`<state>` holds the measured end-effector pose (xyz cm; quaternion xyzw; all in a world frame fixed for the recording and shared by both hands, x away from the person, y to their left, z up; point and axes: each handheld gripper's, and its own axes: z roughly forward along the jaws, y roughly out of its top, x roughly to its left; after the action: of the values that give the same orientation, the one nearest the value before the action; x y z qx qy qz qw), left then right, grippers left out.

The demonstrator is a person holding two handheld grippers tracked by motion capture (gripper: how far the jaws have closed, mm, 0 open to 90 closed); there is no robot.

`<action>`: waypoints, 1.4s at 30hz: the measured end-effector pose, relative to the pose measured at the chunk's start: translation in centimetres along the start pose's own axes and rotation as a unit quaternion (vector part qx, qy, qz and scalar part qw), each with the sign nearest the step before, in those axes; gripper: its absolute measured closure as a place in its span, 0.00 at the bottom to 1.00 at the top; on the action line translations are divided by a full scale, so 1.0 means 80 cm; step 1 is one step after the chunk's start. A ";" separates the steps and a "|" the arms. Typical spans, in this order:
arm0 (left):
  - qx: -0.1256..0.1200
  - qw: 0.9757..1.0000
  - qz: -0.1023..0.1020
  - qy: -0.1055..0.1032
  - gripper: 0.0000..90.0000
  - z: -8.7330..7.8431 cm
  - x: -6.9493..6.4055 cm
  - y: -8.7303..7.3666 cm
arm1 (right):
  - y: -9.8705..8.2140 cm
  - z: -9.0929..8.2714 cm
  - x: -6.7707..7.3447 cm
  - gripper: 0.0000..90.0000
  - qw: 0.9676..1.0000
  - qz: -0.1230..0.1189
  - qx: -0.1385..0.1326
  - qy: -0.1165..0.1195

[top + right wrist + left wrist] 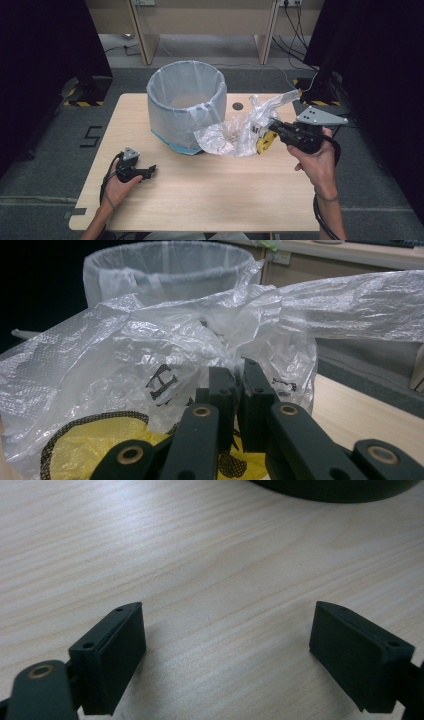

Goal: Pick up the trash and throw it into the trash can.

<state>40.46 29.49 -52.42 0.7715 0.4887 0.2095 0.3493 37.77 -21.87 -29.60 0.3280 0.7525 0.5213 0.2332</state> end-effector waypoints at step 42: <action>0.002 1.000 0.001 -0.001 0.16 -0.001 0.000 0.000 | 0.124 0.069 -0.028 0.96 0.998 -0.010 -0.019 -0.051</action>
<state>40.45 29.51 -52.39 0.7728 0.4885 0.2078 0.3478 45.55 -17.64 -22.16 0.3419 0.7328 0.5159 0.2827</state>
